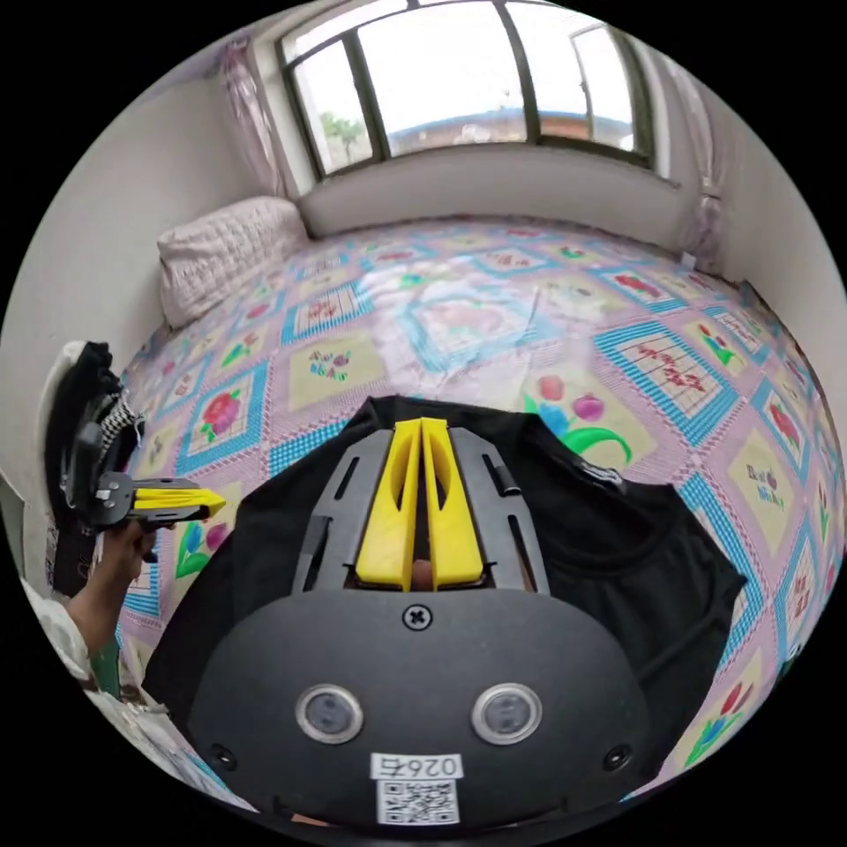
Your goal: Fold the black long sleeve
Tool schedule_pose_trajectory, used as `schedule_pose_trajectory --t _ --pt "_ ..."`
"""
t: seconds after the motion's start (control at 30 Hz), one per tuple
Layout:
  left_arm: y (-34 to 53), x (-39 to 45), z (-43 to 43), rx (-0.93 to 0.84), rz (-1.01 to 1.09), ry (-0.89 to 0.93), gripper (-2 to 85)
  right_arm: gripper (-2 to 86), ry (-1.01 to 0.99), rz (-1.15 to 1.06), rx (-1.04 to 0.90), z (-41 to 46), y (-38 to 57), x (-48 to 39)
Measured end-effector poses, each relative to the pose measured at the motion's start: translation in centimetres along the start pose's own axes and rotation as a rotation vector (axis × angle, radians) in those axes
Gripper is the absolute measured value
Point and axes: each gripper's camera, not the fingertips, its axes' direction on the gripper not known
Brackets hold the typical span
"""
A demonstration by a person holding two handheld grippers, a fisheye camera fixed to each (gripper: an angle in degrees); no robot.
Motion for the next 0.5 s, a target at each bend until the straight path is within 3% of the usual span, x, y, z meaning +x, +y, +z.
schedule_pose_trajectory --t 0.1,0.17,0.27,0.4,0.5 --pt "3.7 -0.3 -2.9 0.096 -0.056 0.043 -1.0 -0.6 -0.014 0.038 0.277 -13.2 6.1 1.1" --pt "6.2 -0.5 -5.4 0.193 -0.097 0.081 -1.0 0.3 0.029 0.009 0.561 -25.0 12.7 0.3" --pt "10.4 -0.5 -10.0 0.427 -0.135 0.199 -1.0 2.8 0.131 -0.049 0.825 -36.4 20.0 -1.5" --pt "15.1 0.3 -15.1 0.759 -0.118 0.437 -0.8 -0.3 0.088 -0.078 0.867 -45.2 25.3 -2.7" --pt "16.6 2.5 -17.1 0.853 -0.051 0.408 0.1 -0.8 0.088 -0.050 0.826 -49.9 28.1 -3.1"
